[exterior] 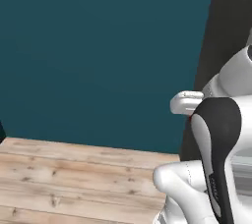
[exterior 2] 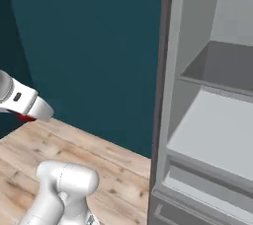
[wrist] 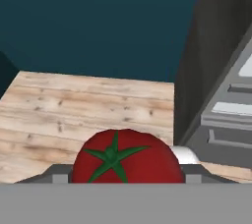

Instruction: Open the fridge, remove the apple, tomato, and steak, and place them on any counter.

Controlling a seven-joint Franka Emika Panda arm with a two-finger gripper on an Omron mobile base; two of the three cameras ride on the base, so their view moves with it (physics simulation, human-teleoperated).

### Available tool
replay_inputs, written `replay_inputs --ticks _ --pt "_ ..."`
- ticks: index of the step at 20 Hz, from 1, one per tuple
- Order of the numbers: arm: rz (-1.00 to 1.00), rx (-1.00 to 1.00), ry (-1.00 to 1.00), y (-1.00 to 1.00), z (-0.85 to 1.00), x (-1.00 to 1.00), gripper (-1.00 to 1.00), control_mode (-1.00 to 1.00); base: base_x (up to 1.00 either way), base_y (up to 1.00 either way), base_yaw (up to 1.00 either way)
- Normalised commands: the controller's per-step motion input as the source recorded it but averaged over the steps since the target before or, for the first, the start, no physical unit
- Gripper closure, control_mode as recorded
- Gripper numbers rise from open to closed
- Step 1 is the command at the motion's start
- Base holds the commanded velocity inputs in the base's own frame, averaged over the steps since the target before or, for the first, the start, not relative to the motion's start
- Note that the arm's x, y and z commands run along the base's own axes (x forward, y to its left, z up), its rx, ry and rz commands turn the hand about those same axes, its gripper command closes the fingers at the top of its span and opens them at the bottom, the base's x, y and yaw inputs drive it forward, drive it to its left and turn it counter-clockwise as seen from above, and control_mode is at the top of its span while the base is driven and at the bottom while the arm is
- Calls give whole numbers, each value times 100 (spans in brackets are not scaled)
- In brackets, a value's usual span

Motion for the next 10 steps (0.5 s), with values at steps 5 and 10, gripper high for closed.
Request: replay_inputs --ticks 5,10 --pt "0 0 0 0 0 0 100 100 0 6 100" --pt "0 0 0 0 0 0 100 100 0 4 100"
